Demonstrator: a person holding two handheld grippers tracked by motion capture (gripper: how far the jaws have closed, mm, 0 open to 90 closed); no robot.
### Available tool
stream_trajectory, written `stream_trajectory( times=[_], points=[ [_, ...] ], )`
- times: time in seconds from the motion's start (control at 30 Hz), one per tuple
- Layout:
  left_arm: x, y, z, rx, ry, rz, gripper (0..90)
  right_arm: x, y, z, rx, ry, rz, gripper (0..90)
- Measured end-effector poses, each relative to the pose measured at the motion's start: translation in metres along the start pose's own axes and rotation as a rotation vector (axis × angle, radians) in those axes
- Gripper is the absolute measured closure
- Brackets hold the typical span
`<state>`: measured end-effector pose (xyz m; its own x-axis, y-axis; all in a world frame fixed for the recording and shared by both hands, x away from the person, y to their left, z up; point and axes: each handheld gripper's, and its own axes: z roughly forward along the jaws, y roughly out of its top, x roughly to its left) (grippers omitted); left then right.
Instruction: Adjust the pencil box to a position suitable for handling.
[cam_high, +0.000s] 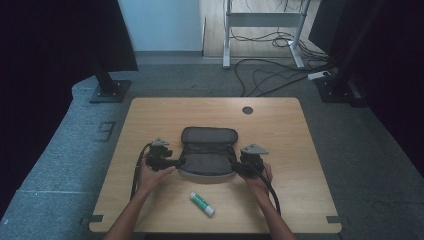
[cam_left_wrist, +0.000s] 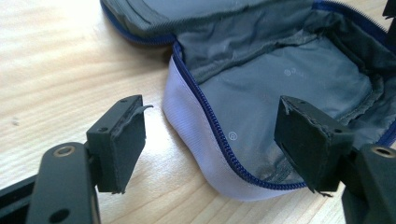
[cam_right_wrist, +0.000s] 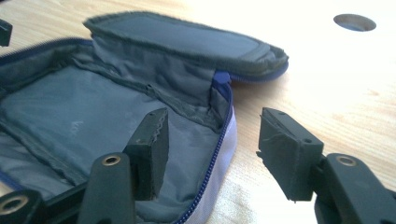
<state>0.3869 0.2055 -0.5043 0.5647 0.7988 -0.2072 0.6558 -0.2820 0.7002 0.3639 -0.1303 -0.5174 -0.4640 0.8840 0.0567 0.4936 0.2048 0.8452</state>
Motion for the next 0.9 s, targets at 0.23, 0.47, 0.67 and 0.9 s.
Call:
stream_trajectory(
  times=[0.23,0.47,0.67,0.9],
  points=[
    [-0.003,-0.006,-0.015,-0.045,-0.006,0.041,25.5,0.004,0.000,-0.015,-0.030,0.053,-0.004,40.8],
    [-0.006,-0.017,-0.023,-0.068,0.009,0.061,26.2,0.014,-0.003,-0.028,-0.046,0.107,-0.014,40.5],
    [-0.008,-0.027,-0.035,-0.094,0.002,0.049,26.7,0.022,-0.008,-0.039,-0.061,0.146,-0.032,40.6],
    [-0.005,-0.043,-0.052,-0.102,-0.011,0.021,27.0,0.035,-0.018,-0.054,-0.063,0.213,-0.052,40.6]
  ],
)
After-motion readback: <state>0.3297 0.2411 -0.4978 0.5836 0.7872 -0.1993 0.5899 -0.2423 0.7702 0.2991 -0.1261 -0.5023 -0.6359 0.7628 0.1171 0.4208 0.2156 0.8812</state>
